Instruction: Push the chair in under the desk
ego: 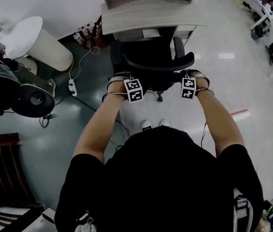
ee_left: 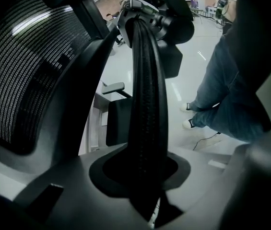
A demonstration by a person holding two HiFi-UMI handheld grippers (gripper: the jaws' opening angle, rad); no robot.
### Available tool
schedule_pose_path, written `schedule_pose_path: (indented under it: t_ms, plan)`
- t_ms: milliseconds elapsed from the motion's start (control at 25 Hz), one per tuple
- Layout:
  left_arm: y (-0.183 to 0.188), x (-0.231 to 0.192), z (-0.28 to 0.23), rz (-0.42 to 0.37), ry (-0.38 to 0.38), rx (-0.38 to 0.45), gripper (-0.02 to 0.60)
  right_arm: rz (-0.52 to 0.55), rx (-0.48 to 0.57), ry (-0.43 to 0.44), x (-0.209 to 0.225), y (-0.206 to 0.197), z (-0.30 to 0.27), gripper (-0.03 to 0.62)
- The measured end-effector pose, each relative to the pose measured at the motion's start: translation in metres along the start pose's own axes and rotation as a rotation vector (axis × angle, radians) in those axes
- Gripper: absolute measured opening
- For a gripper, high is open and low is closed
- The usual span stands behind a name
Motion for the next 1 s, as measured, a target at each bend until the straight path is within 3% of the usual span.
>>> schedule_pose_path:
  t_ms: [1000]
  plan:
    - [0.039, -0.082, -0.037, 0.045, 0.041, -0.040, 0.091, 0.068, 0.036, -0.007, 0.094, -0.050, -0.048, 0.084]
Point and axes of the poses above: the fingertips, and each gripper's own axes: z backward along the fingers, x to its right, y out of its top, the point moved 4 cm from there along z, backward along the fingers, and after that the axes turned 2 degrees about -y, right-handed, at the moved point
